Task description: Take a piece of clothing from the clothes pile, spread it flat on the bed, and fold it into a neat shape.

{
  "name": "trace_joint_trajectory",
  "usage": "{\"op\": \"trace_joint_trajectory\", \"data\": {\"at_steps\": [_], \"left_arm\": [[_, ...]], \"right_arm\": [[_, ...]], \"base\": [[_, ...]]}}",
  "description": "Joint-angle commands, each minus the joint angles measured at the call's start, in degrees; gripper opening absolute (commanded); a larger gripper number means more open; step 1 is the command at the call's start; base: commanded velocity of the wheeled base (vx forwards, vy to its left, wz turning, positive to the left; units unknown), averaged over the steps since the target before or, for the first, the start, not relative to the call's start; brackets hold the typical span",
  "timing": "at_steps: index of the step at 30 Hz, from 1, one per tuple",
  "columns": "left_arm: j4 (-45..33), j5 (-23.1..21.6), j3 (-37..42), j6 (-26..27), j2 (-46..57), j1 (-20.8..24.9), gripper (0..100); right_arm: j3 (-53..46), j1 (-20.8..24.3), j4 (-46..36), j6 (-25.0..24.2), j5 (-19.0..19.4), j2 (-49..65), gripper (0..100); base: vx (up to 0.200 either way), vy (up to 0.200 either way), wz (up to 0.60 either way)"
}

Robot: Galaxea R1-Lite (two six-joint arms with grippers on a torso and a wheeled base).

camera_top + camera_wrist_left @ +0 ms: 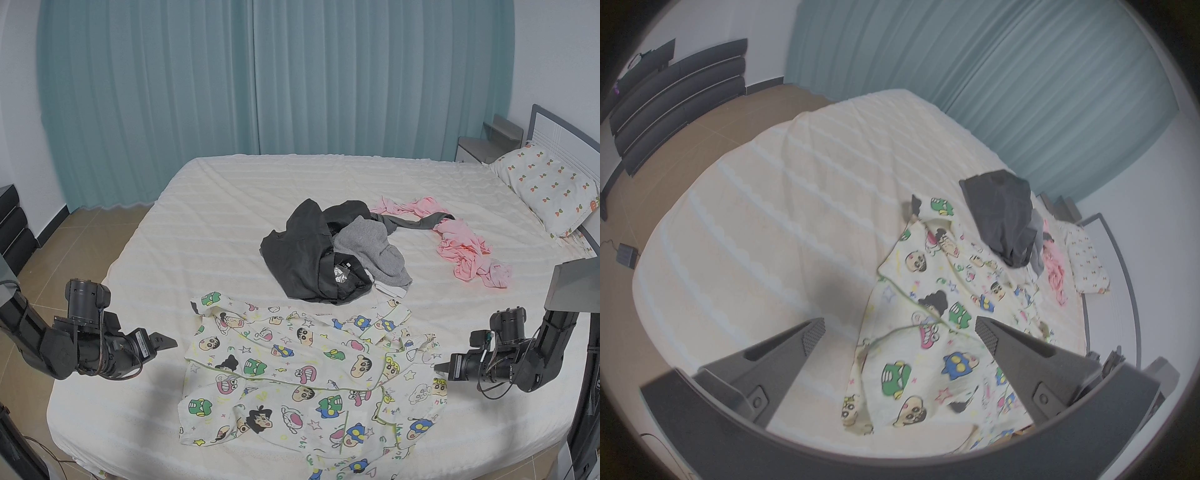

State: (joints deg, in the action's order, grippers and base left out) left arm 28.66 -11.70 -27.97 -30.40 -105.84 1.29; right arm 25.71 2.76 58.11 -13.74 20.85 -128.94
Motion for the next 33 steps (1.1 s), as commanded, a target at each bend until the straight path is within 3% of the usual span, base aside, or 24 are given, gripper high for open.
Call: {"op": "trace_joint_trajectory", "data": {"at_steps": [1, 9, 10, 20, 28, 33], "left_arm": [[-0.01, -0.25, 3.44, 0.43, -0.25, 1.43, 100], [0.08, -0.25, 6.70, 0.43, -0.42, 5.83, 100], [0.08, -0.34, 6.70, 0.34, -0.42, 6.27, 100], [8.52, 0.98, 5.47, 0.87, -9.65, 7.23, 100], [15.46, 5.29, 4.32, 4.83, -18.79, 8.38, 100], [17.04, 5.73, 3.00, 4.39, -21.08, 11.45, 100]], "right_arm": [[0.92, -4.25, -0.10, 1.35, -0.02, 0.00, 0], [2.50, -6.71, -0.19, 1.43, 0.07, -0.79, 0], [2.59, -6.80, -0.19, 1.43, 0.07, -0.87, 100], [0.22, -6.53, 0.69, 1.35, 0.51, -0.44, 100], [-4.79, -2.76, 7.54, -0.41, 0.60, 0.36, 100], [-7.96, 1.11, 13.43, -6.39, 0.60, 0.00, 100]], "base": [[0.000, 0.000, 0.00], [0.000, 0.000, 0.00], [0.000, 0.000, 0.00], [0.000, 0.000, 0.00], [0.000, 0.000, 0.00], [0.000, 0.000, 0.00]]}}
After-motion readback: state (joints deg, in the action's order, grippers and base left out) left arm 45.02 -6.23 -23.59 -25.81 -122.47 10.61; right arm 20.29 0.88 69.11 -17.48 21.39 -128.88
